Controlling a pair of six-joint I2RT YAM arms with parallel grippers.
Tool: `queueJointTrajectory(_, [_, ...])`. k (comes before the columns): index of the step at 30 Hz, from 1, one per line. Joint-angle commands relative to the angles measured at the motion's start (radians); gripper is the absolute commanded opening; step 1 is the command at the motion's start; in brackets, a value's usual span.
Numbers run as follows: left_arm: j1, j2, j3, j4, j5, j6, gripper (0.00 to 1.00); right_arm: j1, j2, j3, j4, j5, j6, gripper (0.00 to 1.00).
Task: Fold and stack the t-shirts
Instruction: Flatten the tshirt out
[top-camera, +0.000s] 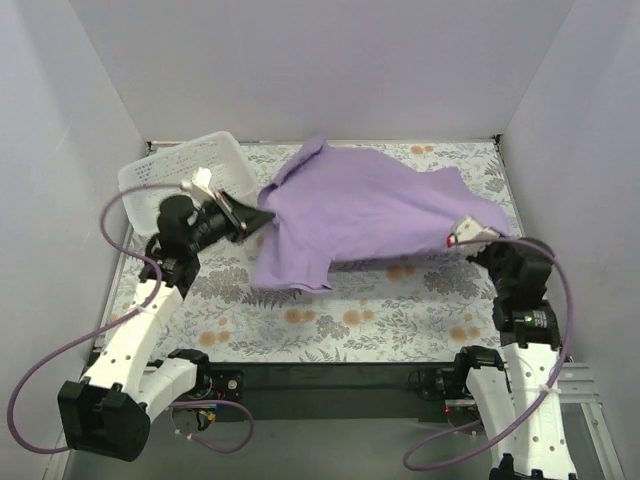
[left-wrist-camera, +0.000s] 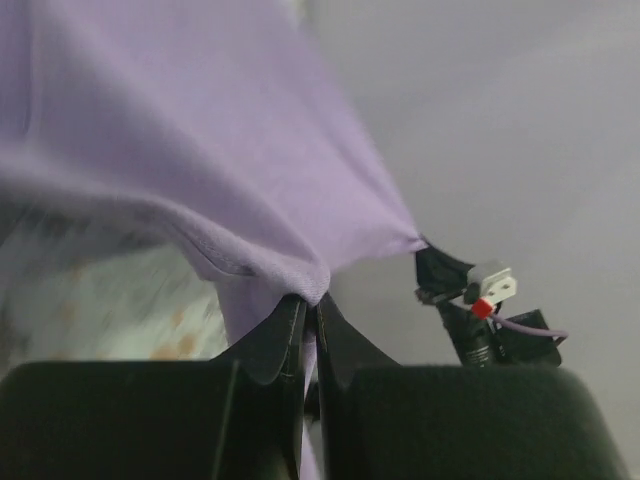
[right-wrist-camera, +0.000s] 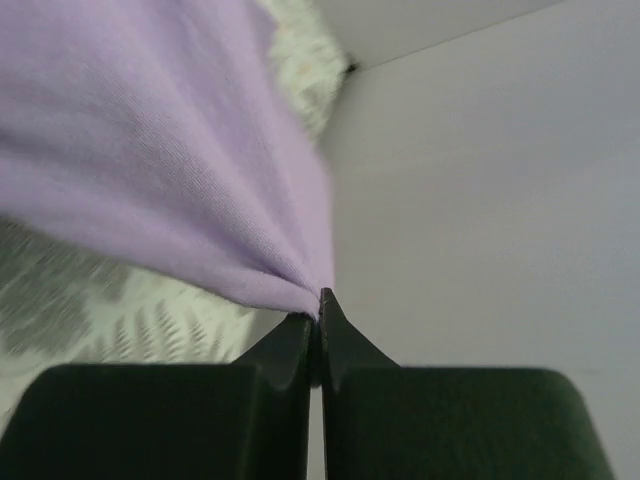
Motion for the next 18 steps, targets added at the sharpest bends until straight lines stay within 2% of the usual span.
queueJointTrajectory(1, [-0.009,-0.042,-0.253,-0.188,0.168,0.009,0.0,-0.005,-0.134,-0.15,-0.142,-0.012,-0.148,0.01])
queueJointTrajectory(3, [-0.017,-0.09,-0.314,-0.331,0.184,0.041,0.0,-0.005,-0.194,-0.208,-0.271,-0.058,-0.223,0.04])
queueJointTrajectory(4, [-0.017,-0.107,-0.342,-0.384,0.179,0.059,0.09,-0.005,-0.208,-0.219,-0.303,-0.074,-0.255,0.11])
queueJointTrajectory(5, [-0.017,-0.122,-0.339,-0.495,0.141,0.099,0.23,-0.005,-0.215,-0.223,-0.364,-0.078,-0.269,0.23])
queueJointTrajectory(6, [-0.017,-0.146,-0.325,-0.542,0.124,0.122,0.32,-0.005,-0.215,-0.225,-0.383,-0.08,-0.277,0.43])
queueJointTrajectory(7, [-0.017,-0.154,-0.284,-0.577,0.106,0.14,0.39,-0.005,-0.211,-0.221,-0.392,-0.083,-0.277,0.56])
queueJointTrajectory(8, [-0.017,-0.156,-0.253,-0.617,0.049,0.174,0.5,-0.005,-0.205,-0.214,-0.403,-0.087,-0.277,0.68])
queueJointTrajectory(9, [-0.017,-0.157,-0.227,-0.661,0.031,0.188,0.53,-0.005,-0.185,-0.195,-0.405,-0.097,-0.274,0.8])
queueJointTrajectory(12, [-0.017,-0.145,-0.146,-0.653,-0.02,0.226,0.57,-0.005,-0.118,-0.126,-0.406,-0.156,-0.234,0.9])
queueJointTrajectory(15, [-0.017,-0.11,-0.104,-0.593,-0.039,0.272,0.59,-0.005,-0.014,-0.044,-0.403,-0.242,-0.137,0.92])
queueJointTrajectory(18, [-0.017,-0.038,-0.123,-0.51,-0.049,0.32,0.6,-0.005,0.124,0.009,-0.403,-0.398,0.054,0.92])
